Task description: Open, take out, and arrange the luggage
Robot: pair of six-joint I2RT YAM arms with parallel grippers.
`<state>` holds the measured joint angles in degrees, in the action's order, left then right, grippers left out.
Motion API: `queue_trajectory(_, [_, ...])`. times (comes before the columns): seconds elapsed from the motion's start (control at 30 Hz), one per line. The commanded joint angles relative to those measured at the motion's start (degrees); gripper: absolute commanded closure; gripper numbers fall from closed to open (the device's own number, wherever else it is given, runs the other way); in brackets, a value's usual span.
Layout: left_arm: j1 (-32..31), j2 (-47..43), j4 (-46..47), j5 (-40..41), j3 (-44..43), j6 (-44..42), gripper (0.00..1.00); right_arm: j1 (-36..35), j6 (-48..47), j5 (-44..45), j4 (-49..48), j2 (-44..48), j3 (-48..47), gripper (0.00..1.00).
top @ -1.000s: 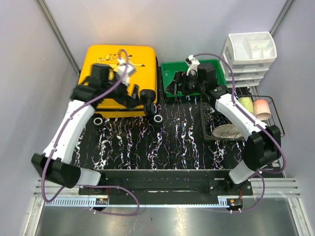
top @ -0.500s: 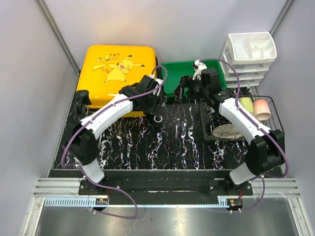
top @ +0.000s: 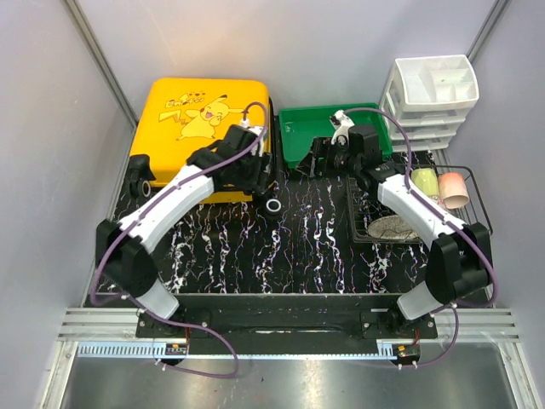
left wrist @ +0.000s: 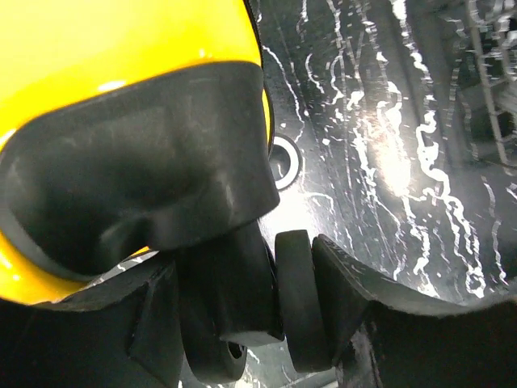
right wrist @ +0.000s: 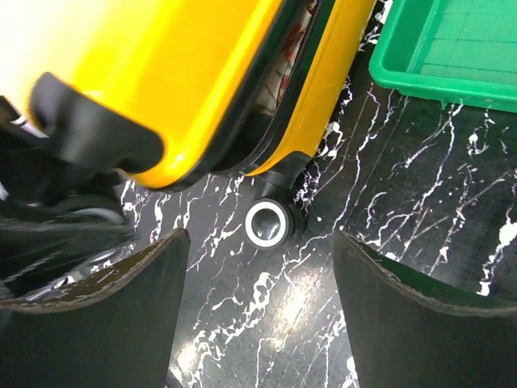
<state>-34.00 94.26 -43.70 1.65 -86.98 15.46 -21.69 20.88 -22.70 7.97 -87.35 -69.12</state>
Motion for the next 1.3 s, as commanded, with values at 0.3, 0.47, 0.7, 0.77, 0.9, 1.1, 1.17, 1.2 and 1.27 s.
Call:
queue_trajectory(0.3, [10.17, -25.96, 12.41, -13.95, 2.25, -9.22, 1.0, -6.77, 6.36, -6.75, -13.59, -15.02, -16.71, 0.48])
queue_trajectory(0.47, [14.12, -28.86, 10.93, -15.8, 3.22, -9.92, 1.0, -12.22, 9.34, -7.53, -16.22, -20.92, -26.66, 0.48])
queue_trajectory(0.7, [18.44, -35.1, 9.51, -13.89, 6.38, -9.66, 0.04, -15.13, 15.4, -8.77, -25.71, -26.02, -35.37, 0.44])
queue_trajectory(0.77, [18.62, -37.81, 9.77, -11.51, 6.3, -12.46, 0.01, -15.75, 16.03, -9.03, -26.86, -26.9, -36.6, 0.43])
queue_trajectory(0.9, [18.53, -42.74, 11.79, -4.49, 7.52, -28.07, 0.01, -17.06, 17.08, -9.03, -28.7, -29.1, -39.59, 0.42])
queue_trajectory(1.1, [15.73, -40.3, 11.89, 3.15, 4.02, -41.47, 0.01, -19.61, 16.91, -9.12, -30.2, -30.68, -42.14, 0.41])
queue_trajectory(1.17, [12.49, -37.24, 9.97, 5.2, 0.17, -45.32, 0.01, -20.32, 17.0, -9.29, -30.38, -31.56, -43.37, 0.4])
queue_trajectory(1.2, [11.51, -36.52, 9.0, 5.03, -0.99, -46.65, 0.01, -20.58, 17.0, -9.29, -30.38, -32.26, -44.86, 0.4])
queue_trajectory(1.27, [10.71, -35.99, 6.45, 2.23, -2.66, -49.28, 0.01, -20.93, 16.91, -9.12, -30.38, -33.05, -46.45, 0.4])
